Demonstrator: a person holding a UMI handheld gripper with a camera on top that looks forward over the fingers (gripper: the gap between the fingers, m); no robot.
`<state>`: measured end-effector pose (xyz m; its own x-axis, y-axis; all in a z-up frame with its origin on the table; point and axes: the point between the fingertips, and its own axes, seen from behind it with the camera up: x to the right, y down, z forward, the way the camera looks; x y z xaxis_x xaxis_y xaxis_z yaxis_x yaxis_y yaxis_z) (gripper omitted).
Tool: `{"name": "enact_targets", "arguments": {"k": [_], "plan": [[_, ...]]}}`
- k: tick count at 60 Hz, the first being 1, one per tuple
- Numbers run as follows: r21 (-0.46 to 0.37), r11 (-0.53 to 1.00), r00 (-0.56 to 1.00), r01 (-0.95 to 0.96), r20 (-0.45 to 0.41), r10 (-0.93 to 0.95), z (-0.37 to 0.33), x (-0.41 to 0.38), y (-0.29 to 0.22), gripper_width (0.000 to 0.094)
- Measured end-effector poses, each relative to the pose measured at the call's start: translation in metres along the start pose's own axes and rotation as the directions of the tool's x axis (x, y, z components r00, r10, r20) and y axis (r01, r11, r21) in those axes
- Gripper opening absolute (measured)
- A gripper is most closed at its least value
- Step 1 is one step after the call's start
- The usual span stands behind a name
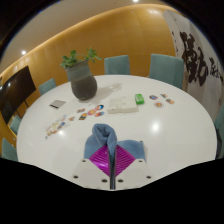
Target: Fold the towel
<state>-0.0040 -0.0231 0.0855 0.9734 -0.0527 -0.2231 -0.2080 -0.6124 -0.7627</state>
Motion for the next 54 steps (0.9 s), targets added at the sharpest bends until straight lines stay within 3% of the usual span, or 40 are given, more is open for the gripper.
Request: {"name": "enact_targets", "arguments": {"k": [4,7,9,10,15,18,33,54], "plan": [[-0.038,0.999,0.995,0.031,-0.091,-0.034,0.014,0.035,0.019,0.0089],[-0.046,0.998,0.987,0.053,-0.148,-0.059,0.016,0.060,0.027,0.0231],[-0.045,0.996,0.979,0.071,-0.186,-0.079,0.014,0.073,0.027,0.0392],[-0.048,0.995,0.975,0.082,-0.203,-0.091,0.012,0.077,0.028,0.0419],[-0.040,0.990,0.956,0.132,-0.260,-0.138,-0.007,0.090,0.023,0.0887],[-0.030,0.988,0.950,0.153,-0.272,-0.155,-0.024,0.088,0.020,0.0856],[0.005,0.972,0.925,0.233,-0.311,-0.220,-0.143,0.023,0.025,0.0876],[0.069,0.974,0.920,0.217,-0.347,-0.181,-0.271,-0.088,0.072,0.0871]]}}
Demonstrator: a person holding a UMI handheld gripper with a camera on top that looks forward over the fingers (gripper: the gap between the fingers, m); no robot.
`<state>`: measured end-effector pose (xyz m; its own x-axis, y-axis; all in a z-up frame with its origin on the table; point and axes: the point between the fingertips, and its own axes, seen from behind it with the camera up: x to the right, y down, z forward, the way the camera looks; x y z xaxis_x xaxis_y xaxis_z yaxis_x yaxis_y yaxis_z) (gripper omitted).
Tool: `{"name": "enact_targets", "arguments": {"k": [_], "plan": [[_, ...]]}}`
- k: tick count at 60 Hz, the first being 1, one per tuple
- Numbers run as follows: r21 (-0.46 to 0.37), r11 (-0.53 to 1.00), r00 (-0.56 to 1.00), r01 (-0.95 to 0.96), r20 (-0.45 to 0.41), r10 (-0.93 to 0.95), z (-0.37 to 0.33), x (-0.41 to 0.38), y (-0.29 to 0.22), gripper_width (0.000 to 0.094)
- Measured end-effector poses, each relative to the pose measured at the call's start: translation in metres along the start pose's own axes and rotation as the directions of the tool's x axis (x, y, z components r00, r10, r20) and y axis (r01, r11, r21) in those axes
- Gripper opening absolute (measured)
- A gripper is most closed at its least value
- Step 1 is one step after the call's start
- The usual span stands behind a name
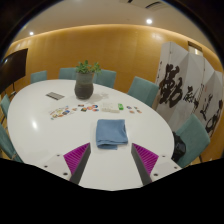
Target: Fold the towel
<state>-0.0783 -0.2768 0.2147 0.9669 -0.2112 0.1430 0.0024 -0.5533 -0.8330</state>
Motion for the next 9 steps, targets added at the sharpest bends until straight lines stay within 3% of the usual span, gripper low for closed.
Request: {"name": "enact_targets", "arguments": {"k": [9], "plan": [[0.015,1.000,1.000,0.000,-0.014,0.000,-0.026,-0.012,0.002,0.0871]]}}
